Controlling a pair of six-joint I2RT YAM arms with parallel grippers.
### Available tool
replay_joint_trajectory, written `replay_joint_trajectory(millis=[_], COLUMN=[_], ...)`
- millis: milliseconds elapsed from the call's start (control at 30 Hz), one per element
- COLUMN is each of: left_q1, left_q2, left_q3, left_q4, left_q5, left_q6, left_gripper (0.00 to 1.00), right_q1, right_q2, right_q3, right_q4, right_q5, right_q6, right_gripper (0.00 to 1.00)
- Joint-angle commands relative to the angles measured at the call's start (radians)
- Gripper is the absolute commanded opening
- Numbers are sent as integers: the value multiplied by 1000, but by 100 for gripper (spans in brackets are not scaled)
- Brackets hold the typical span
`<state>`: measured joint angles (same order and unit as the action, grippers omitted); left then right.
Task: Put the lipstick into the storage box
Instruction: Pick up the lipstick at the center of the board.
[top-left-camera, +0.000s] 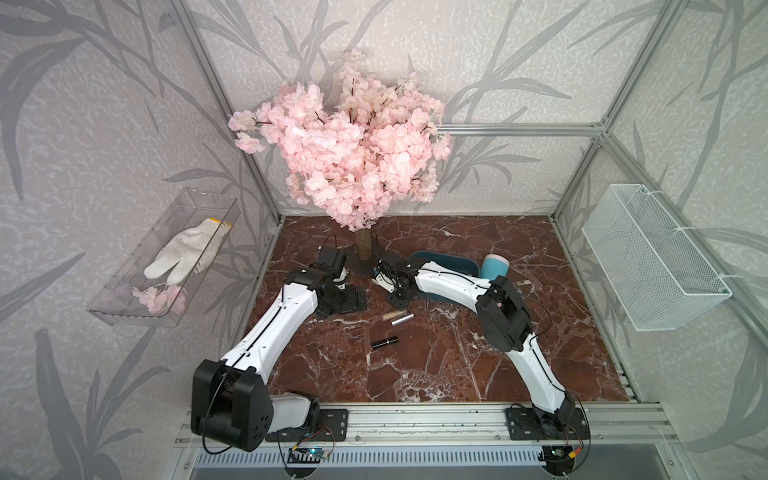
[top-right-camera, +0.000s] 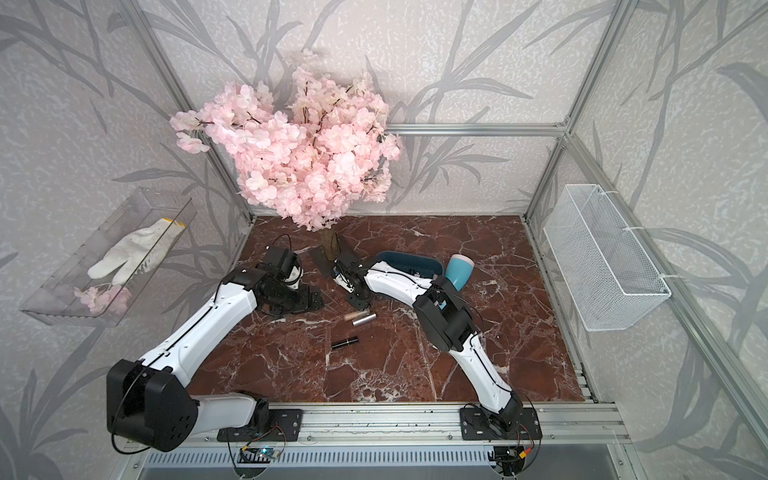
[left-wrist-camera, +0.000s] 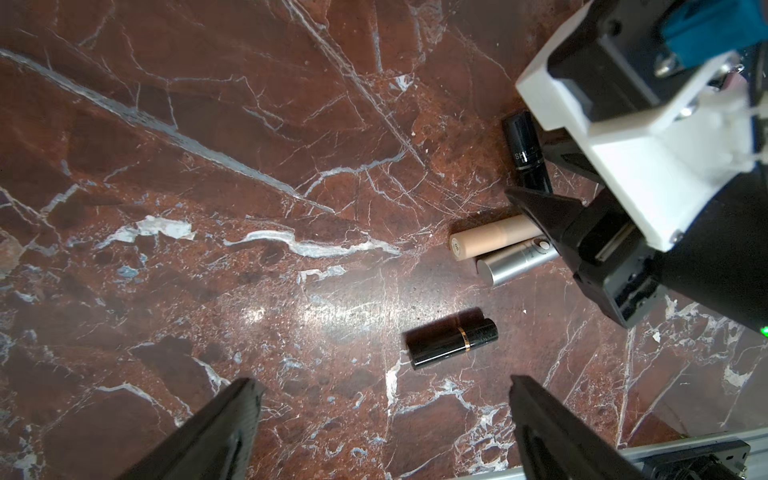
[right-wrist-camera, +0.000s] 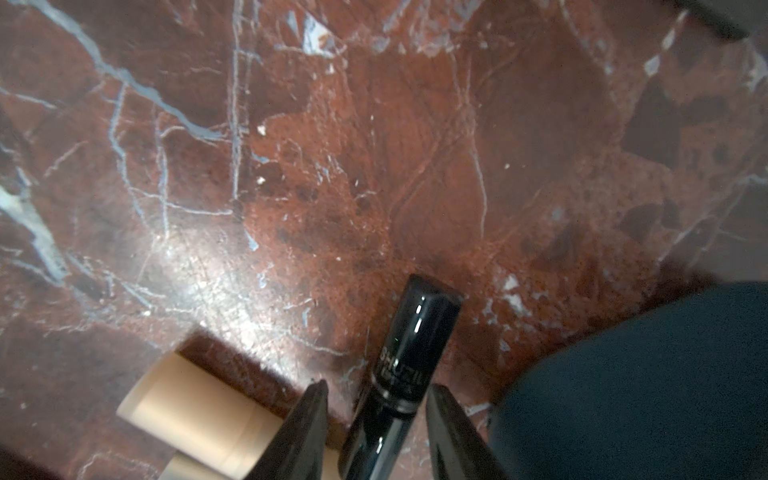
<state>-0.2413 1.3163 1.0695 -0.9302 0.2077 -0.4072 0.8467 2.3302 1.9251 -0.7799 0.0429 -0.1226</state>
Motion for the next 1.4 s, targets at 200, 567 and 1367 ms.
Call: replay_joint_trajectory(millis=[200,567,1367], left_q1=[4,3,-11], left_q2=[-11,-21,-83], left_q3=[-5,-9,-45], left_q4=[-26,-26,67], left_q5=[-8,-14,79], left_q6=[21,18,-52], left_gripper=[96,96,96], right_q1=[6,6,-217], right_q2=[68,47,-400], right_q3=[93,97,-225], right_q4=[-97,-86,65], right_q5=[-21,-23,-45], right_q6=[21,1,656], right_gripper=[32,19,18])
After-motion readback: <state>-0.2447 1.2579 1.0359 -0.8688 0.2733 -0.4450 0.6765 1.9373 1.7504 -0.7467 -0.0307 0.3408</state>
